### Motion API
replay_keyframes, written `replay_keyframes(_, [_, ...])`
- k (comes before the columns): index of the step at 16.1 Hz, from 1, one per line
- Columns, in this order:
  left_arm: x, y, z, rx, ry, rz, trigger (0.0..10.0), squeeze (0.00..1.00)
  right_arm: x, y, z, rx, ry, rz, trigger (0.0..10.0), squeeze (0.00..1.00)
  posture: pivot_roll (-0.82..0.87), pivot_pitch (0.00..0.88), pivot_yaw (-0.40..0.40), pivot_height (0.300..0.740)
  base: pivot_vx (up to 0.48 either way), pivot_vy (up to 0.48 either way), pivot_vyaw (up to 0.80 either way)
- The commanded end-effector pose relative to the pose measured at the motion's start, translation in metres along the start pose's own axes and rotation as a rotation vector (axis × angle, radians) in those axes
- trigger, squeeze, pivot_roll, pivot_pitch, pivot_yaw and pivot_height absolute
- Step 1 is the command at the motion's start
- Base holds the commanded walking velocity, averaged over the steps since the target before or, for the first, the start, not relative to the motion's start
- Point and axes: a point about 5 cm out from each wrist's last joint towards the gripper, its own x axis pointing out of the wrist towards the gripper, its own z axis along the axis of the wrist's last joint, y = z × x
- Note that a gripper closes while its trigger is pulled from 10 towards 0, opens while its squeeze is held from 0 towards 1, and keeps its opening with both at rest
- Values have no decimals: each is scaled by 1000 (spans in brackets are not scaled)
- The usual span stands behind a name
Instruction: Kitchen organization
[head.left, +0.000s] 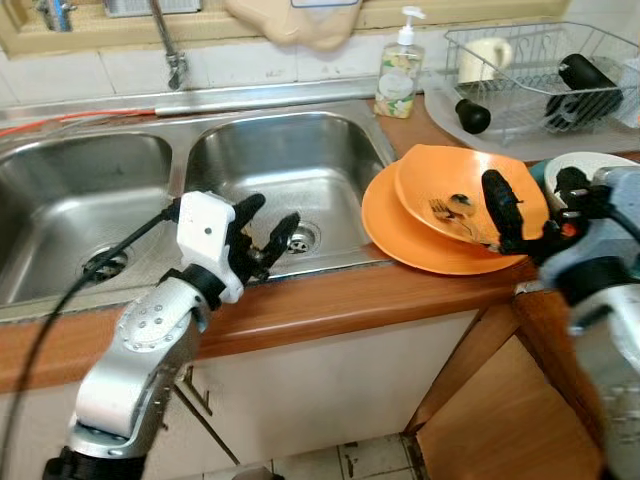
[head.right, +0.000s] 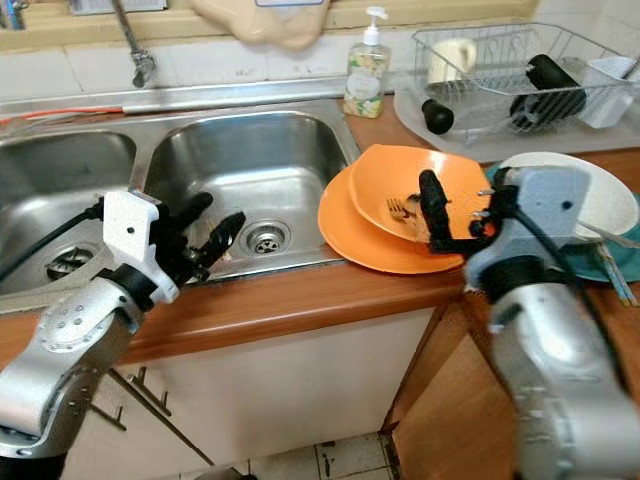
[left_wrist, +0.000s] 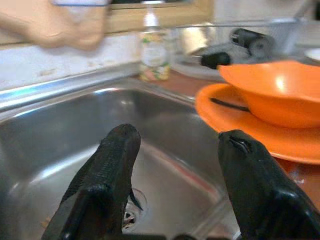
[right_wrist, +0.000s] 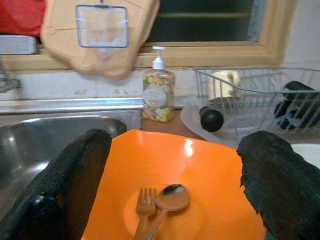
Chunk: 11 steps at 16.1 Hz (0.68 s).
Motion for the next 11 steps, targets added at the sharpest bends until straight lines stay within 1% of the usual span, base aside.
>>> replay_keyframes(1, [-2,-3,1,4,6,-75,10000,0,-4,-5,-4,8,33,38,10000,1000,-168,0,60,740,0,0,0])
replay_keyframes(2, [-7,-5,1,-5,14,-134,10000,0,-7,-9,-7,-1,59,60,10000,1000,-166,0,58,740,0,0,0])
replay_keyframes(3, [-10,-8,3,-17,14,-178,10000,0,-10,-10,-9,7,79,82,10000,455,-164,0,57,740,0,0,0])
replay_keyframes(4, [-11,-9,3,-22,14,-191,10000,0,-11,-11,-10,12,84,89,10000,455,-163,0,57,740,0,0,0])
replay_keyframes(5, [-14,-14,4,-33,19,-244,10000,0,-12,-15,-12,57,92,73,10000,0,-163,0,60,740,0,0,0])
replay_keyframes(6, [-16,-20,4,-49,29,-301,10000,0,-12,-21,-16,88,98,39,10000,0,-161,0,62,740,0,0,0])
replay_keyframes(7, [-16,-24,4,-57,34,-336,10000,0,-12,-25,-18,88,101,12,10000,0,-162,0,63,740,0,0,0])
replay_keyframes(10, [-15,-26,3,-60,33,-344,10000,0,-11,-32,-18,131,85,2,10000,0,-159,0,54,740,0,0,0])
replay_keyframes(11, [-15,-26,2,-59,36,-339,10000,0,-11,-35,-18,115,89,-2,10000,0,-158,0,54,740,0,0,0])
